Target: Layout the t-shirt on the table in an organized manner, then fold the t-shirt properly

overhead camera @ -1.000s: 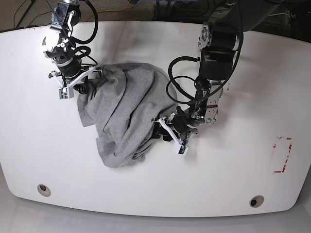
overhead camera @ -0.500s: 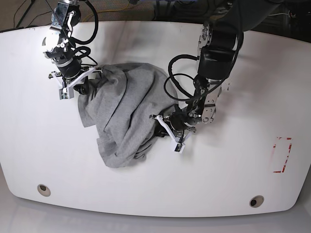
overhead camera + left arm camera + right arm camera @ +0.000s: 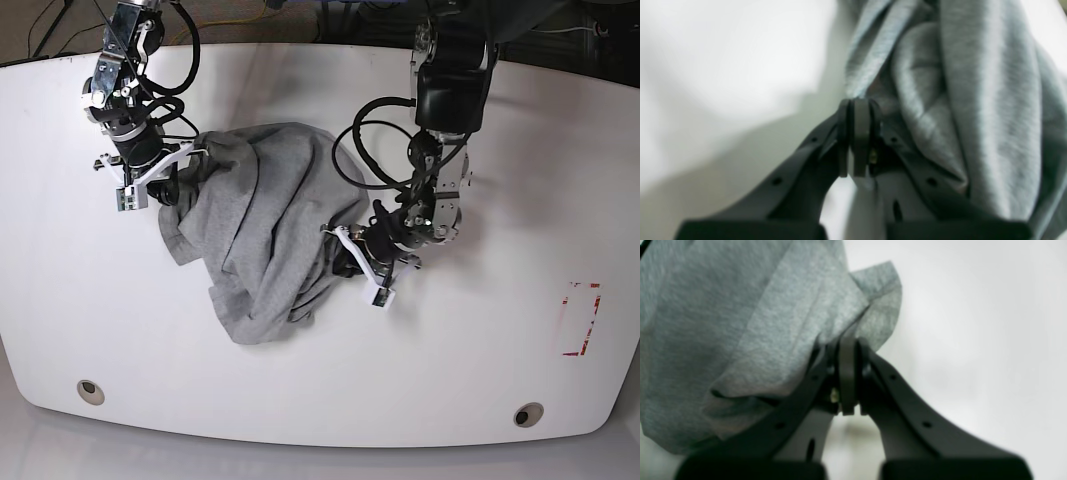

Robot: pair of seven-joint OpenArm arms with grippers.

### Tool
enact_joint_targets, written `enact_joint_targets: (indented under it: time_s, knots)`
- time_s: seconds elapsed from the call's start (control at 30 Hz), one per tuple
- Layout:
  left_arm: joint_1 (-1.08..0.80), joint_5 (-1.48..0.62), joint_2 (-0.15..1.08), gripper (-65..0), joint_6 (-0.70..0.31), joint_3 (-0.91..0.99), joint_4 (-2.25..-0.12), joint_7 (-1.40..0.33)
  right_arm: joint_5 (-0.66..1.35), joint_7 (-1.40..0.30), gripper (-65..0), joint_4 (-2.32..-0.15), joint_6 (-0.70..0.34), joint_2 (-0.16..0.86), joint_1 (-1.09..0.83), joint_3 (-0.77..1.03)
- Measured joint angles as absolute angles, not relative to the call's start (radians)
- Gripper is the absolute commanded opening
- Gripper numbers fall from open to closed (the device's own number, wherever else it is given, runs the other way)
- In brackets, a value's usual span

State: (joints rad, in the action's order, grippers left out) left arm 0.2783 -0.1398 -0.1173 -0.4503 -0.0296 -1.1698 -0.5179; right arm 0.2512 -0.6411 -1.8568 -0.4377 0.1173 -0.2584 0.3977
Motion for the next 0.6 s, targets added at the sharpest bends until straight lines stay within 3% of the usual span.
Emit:
enact_joint_targets:
  time_s: [0.37, 0.6]
  knots:
    - [0.125, -0.144, 0.025, -64.9, -0.453, -0.058, -1.64, -0.658, 0.251, -0.655, -64.8, -1.941, -0.438, 0.121, -0.228, 0.395]
    - [0.133, -0.159, 0.096, -64.9, -0.45, 0.004, -1.855, -0.737, 0.247, -0.652, -64.8, -1.948, -0.439, 0.137, -0.156, 0.395]
